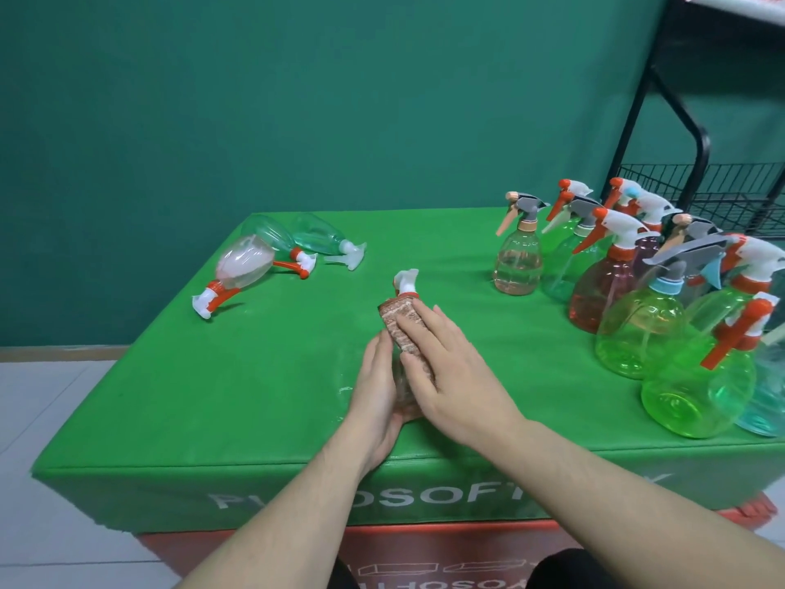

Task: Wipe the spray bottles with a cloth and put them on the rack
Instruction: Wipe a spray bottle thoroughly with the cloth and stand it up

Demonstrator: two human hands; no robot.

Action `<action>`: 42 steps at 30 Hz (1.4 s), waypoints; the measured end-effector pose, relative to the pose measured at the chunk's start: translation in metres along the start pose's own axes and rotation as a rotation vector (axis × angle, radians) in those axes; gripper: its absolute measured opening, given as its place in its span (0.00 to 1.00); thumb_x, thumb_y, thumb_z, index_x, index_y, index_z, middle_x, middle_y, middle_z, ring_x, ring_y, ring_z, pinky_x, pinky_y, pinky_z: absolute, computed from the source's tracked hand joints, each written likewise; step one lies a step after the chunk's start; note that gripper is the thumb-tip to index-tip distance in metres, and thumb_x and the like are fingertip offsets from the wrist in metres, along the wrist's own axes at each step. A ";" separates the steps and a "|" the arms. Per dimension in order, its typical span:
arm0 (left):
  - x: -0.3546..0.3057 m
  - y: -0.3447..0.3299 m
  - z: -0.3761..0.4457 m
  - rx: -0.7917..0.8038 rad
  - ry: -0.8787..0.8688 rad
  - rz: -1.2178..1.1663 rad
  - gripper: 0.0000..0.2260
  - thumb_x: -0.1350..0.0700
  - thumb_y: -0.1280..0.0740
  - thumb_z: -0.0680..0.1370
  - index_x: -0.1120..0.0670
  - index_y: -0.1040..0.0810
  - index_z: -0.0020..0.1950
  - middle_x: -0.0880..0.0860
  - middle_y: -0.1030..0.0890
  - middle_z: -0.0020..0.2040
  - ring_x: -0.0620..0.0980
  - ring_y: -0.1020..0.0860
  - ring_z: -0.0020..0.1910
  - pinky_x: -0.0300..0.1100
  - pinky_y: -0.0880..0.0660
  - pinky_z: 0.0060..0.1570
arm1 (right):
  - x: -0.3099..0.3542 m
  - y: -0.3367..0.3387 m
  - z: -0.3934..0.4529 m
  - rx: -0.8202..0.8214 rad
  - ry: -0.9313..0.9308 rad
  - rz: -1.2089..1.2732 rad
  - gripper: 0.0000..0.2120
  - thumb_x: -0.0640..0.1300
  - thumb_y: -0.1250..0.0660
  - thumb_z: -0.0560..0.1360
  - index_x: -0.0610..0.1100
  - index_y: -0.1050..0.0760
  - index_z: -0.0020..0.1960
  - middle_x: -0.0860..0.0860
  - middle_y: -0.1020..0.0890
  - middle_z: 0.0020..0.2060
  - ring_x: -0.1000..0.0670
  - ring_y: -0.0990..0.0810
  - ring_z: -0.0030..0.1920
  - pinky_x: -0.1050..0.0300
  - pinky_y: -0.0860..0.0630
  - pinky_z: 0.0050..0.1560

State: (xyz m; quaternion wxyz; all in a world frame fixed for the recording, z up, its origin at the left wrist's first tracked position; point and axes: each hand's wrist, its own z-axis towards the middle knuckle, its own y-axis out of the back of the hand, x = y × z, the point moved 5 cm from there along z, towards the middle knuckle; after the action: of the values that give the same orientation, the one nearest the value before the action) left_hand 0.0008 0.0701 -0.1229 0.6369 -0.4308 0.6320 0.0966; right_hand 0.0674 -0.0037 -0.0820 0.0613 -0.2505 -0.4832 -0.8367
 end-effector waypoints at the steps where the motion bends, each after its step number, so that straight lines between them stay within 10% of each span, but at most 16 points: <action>1: 0.000 0.000 0.000 0.005 0.007 -0.004 0.16 0.42 0.44 0.86 0.43 0.29 0.73 0.52 0.15 0.62 0.56 0.15 0.56 0.54 0.17 0.45 | -0.003 0.002 0.004 0.003 -0.037 0.042 0.28 0.56 0.49 0.82 0.52 0.40 0.81 0.56 0.43 0.81 0.55 0.48 0.81 0.50 0.49 0.81; 8: 0.002 -0.001 0.000 0.034 0.005 0.001 0.18 0.41 0.43 0.86 0.42 0.29 0.74 0.49 0.15 0.62 0.54 0.16 0.59 0.55 0.18 0.47 | 0.005 0.010 0.025 -0.037 -0.179 -0.149 0.31 0.57 0.53 0.78 0.50 0.39 0.80 0.55 0.43 0.81 0.50 0.45 0.77 0.46 0.46 0.77; 24: 0.001 0.003 -0.001 0.034 0.050 -0.089 0.19 0.48 0.46 0.87 0.56 0.18 0.58 0.54 0.12 0.52 0.48 0.13 0.50 0.39 0.18 0.43 | 0.017 -0.011 -0.015 -0.068 0.309 -0.172 0.22 0.47 0.48 0.83 0.47 0.25 0.72 0.54 0.29 0.75 0.48 0.44 0.81 0.44 0.52 0.81; 30: 0.005 0.008 0.001 0.045 0.124 -0.213 0.34 0.33 0.48 0.83 0.59 0.14 0.54 0.62 0.14 0.55 0.55 0.14 0.53 0.44 0.18 0.49 | 0.017 -0.019 -0.033 -0.076 0.409 -0.314 0.22 0.47 0.45 0.83 0.46 0.28 0.75 0.52 0.30 0.76 0.45 0.42 0.80 0.42 0.49 0.80; 33: 0.005 0.003 -0.002 0.082 0.103 -0.236 0.31 0.38 0.47 0.85 0.56 0.10 0.46 0.59 0.14 0.54 0.52 0.14 0.53 0.42 0.17 0.47 | 0.015 -0.015 -0.028 -0.081 0.379 -0.259 0.22 0.46 0.44 0.83 0.48 0.30 0.76 0.52 0.32 0.77 0.47 0.42 0.80 0.45 0.49 0.80; 42: 0.005 0.007 -0.002 0.118 0.090 -0.233 0.20 0.41 0.41 0.84 0.48 0.23 0.71 0.59 0.17 0.63 0.58 0.16 0.55 0.60 0.19 0.53 | 0.011 0.006 0.023 0.003 -0.084 -0.006 0.27 0.58 0.57 0.82 0.59 0.42 0.80 0.59 0.51 0.82 0.54 0.58 0.81 0.45 0.60 0.81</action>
State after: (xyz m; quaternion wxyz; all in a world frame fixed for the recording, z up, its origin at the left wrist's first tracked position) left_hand -0.0043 0.0713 -0.1298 0.6389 -0.4668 0.6105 -0.0348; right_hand 0.0681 0.0143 -0.0623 0.0387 -0.2836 -0.4873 -0.8250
